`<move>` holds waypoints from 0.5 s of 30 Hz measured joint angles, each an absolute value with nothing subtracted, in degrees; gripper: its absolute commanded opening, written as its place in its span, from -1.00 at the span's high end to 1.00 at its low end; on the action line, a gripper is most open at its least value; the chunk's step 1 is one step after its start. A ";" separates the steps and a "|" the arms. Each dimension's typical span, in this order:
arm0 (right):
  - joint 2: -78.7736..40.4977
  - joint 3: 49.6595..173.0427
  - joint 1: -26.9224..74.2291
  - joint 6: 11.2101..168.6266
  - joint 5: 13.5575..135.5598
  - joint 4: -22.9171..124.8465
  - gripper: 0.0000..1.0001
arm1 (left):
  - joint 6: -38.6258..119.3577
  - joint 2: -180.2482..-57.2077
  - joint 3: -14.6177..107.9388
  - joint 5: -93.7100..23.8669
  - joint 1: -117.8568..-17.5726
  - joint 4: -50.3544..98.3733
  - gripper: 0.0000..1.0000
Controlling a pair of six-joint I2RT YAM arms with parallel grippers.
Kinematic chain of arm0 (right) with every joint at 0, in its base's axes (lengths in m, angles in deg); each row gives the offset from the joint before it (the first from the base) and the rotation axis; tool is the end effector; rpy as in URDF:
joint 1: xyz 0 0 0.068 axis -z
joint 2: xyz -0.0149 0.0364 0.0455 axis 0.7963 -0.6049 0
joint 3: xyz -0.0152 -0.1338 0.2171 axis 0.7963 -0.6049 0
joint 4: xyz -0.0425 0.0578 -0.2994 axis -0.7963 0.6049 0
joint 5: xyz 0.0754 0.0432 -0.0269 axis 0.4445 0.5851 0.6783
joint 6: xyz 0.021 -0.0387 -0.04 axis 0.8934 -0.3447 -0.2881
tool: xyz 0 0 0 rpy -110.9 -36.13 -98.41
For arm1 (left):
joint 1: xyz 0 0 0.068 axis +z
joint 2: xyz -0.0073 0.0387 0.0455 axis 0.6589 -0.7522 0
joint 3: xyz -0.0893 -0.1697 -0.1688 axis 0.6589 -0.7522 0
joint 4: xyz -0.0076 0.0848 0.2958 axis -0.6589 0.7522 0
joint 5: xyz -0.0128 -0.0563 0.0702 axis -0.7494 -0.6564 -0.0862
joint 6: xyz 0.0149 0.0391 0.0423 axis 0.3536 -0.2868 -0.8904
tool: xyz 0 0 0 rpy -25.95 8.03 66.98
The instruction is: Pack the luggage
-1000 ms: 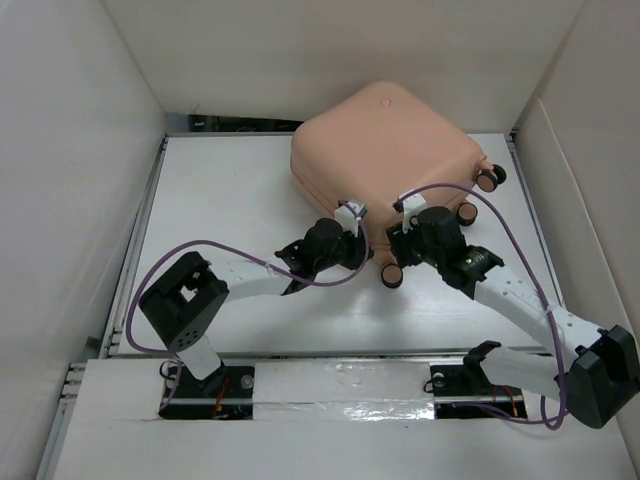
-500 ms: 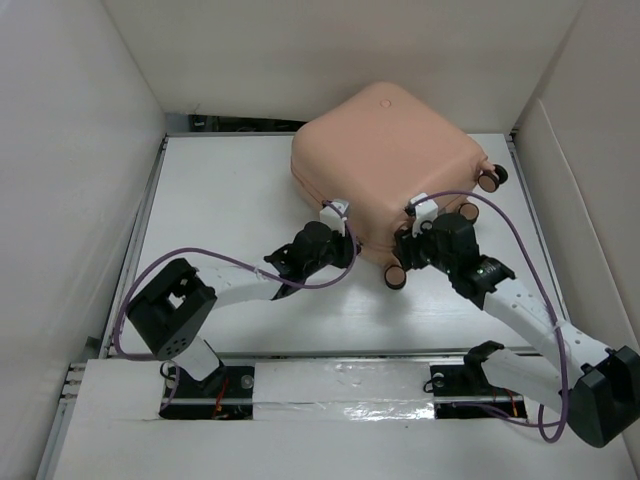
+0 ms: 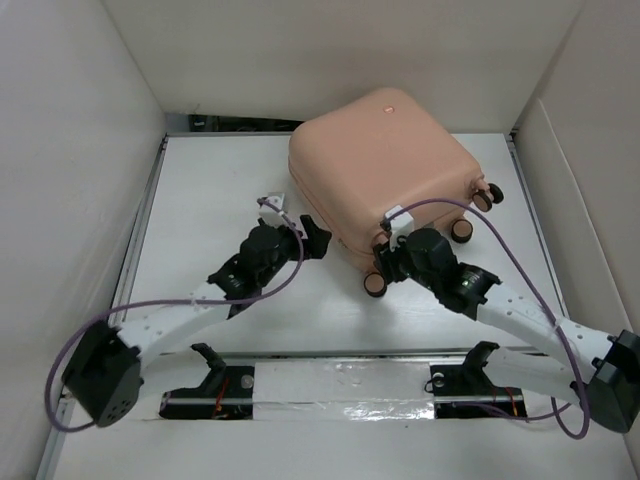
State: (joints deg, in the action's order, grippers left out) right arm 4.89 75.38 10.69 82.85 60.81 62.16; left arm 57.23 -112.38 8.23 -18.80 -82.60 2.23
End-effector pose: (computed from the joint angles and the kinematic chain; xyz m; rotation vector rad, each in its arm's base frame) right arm 0.2163 0.1890 0.2322 -0.6948 1.9756 0.3344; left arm 0.2452 -0.2080 0.1991 0.1039 1.8290 -0.7532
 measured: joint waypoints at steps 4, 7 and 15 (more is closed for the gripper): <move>3.20 77.10 2.83 85.87 54.95 62.93 0.97 | 59.18 -95.79 8.23 -17.56 -83.52 5.49 -0.89; 2.42 78.11 -2.11 87.77 52.52 63.52 0.30 | 60.86 -84.64 8.40 -15.48 -83.54 8.27 -0.98; -4.23 90.22 -10.42 85.32 55.76 69.66 -1.00 | 62.76 -70.68 11.92 -9.27 -83.52 21.53 -0.98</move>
State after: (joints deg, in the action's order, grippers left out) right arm -4.23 90.22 -10.42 85.32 55.76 69.66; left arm 62.76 -70.68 11.92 -9.27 -83.52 21.53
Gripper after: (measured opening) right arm 0.990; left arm 0.989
